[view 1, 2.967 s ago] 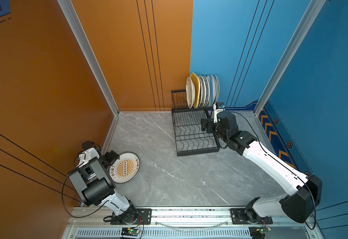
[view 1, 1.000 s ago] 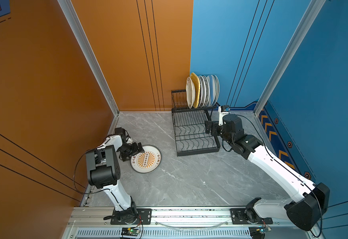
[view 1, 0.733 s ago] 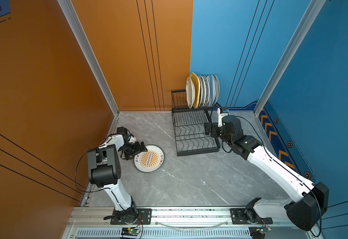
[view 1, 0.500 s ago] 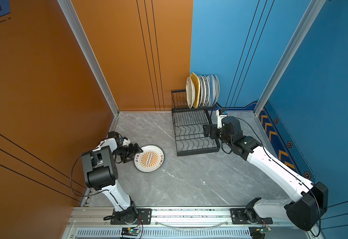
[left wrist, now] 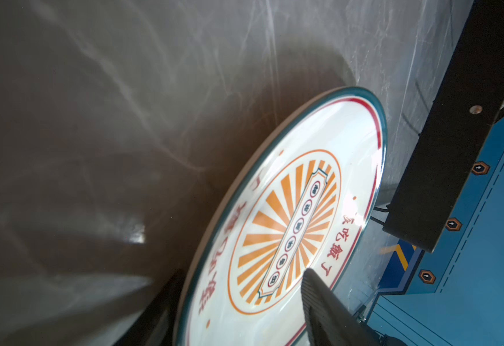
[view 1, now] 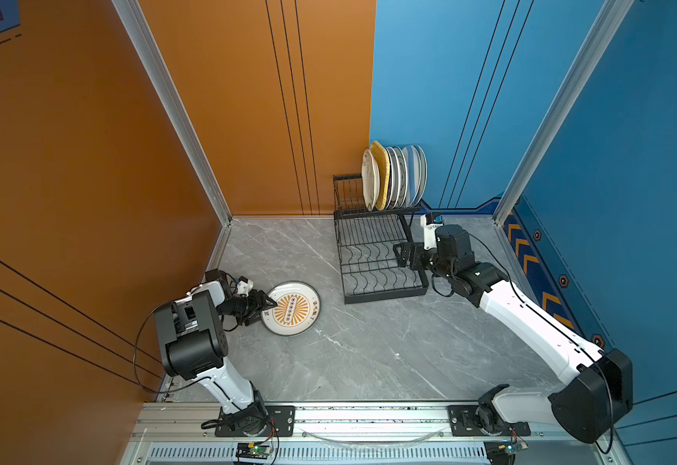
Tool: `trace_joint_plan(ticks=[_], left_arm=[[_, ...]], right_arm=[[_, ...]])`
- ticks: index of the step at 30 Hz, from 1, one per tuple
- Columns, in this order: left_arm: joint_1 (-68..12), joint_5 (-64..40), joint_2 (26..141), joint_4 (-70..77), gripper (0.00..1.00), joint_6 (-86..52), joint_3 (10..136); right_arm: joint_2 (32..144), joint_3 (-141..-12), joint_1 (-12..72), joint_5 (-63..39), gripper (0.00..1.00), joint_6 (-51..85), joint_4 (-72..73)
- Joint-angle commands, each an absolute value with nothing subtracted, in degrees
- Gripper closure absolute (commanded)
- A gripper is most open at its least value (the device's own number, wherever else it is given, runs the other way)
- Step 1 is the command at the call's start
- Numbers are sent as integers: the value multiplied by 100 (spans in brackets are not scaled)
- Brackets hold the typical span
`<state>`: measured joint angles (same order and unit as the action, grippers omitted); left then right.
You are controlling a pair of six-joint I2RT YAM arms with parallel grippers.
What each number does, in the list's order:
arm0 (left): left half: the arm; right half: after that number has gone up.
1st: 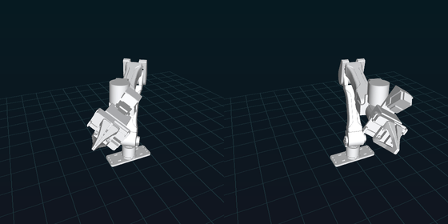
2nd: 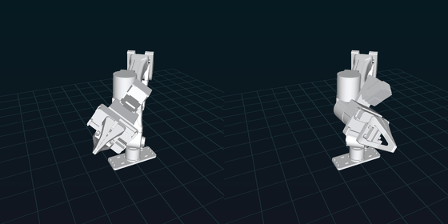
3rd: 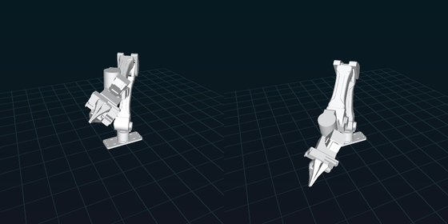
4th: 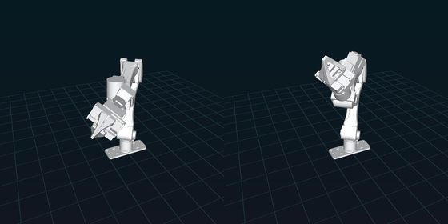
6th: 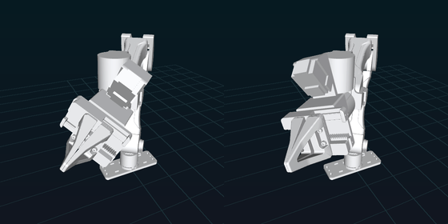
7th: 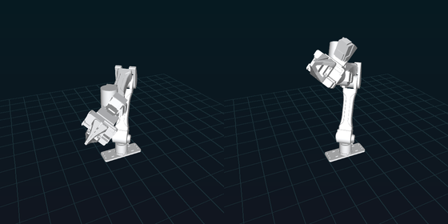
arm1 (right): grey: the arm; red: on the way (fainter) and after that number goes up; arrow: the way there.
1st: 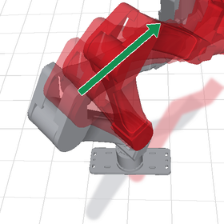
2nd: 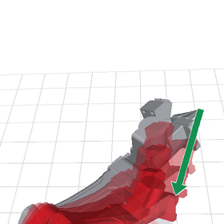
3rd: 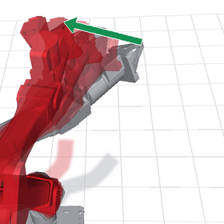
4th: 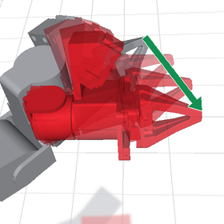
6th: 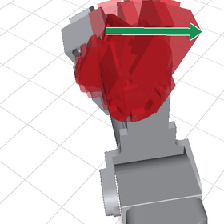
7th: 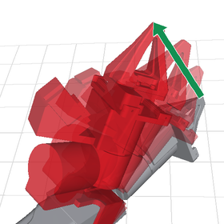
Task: Load plates into a dish rack
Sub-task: Pick up the plate from the middle-left of the table.
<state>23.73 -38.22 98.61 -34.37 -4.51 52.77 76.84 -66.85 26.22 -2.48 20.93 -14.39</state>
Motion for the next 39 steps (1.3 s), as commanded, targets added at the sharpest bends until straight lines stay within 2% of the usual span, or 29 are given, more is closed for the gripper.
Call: trace_joint_plan(ticks=[1,4,8,12,18,28,39], left_arm=[[2433,-3557,9969,-3517,49,-321,5074],[2432,-3636,10162,-3494,62,-273,5100],[2419,-3706,10266,-3485,85,-247,5123],[2408,-3728,10248,-3480,100,-237,5106],[2433,-3919,10092,-3485,100,-229,5085],[2428,-4817,9746,-3379,100,-330,5180],[2240,-5376,9426,-3313,100,-697,5624]], right_arm=[[7759,-6623,2519,-561,1,2145,-1282],[7791,-6605,2457,-658,1,2145,-1230],[7785,-6519,2383,-738,0,2179,-1178],[7760,-6340,2315,-843,0,2273,-1103],[7799,-6084,2228,-1107,0,2403,-1027],[8323,-5887,2171,-1940,0,2753,-748],[8801,-6035,2282,-2525,0,2968,-579]])
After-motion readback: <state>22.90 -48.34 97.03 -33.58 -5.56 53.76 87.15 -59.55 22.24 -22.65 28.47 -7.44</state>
